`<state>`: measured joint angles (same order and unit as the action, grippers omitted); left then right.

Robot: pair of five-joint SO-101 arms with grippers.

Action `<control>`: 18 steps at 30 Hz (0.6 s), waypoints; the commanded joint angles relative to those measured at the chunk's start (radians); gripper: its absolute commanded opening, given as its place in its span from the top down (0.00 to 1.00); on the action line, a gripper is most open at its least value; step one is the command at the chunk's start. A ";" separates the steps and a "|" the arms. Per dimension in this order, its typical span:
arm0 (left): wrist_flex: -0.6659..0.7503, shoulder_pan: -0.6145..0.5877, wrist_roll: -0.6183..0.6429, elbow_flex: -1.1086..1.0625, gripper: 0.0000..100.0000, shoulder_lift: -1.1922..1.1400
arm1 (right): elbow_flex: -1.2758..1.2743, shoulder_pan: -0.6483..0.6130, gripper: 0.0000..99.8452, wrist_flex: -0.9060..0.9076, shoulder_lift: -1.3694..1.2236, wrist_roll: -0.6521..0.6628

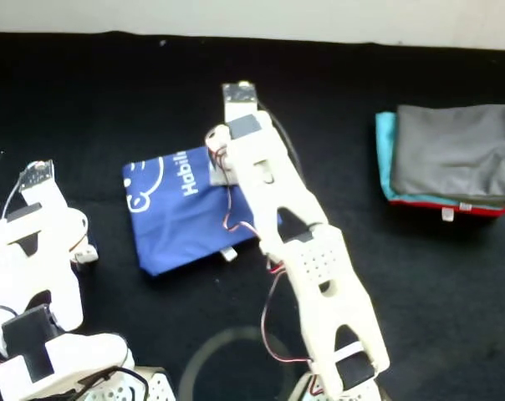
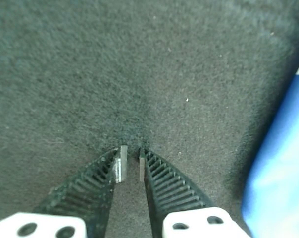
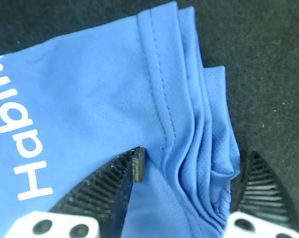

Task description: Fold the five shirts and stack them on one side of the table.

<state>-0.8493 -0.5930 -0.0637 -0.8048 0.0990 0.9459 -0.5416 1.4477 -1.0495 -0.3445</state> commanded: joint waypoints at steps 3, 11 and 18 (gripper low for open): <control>0.020 -0.002 -0.003 -0.004 0.93 0.002 | 0.077 0.007 0.86 0.068 -0.039 -0.002; 0.020 -0.004 -0.003 -0.004 0.93 0.002 | 0.096 0.039 0.99 0.160 -0.025 0.091; 0.020 -0.004 -0.003 -0.004 0.93 0.002 | 0.303 0.203 0.99 0.275 -0.005 0.121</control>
<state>-0.8493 -0.5930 -0.0637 -0.8048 0.0990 1.1393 -0.4342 1.6533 -1.0863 -0.2585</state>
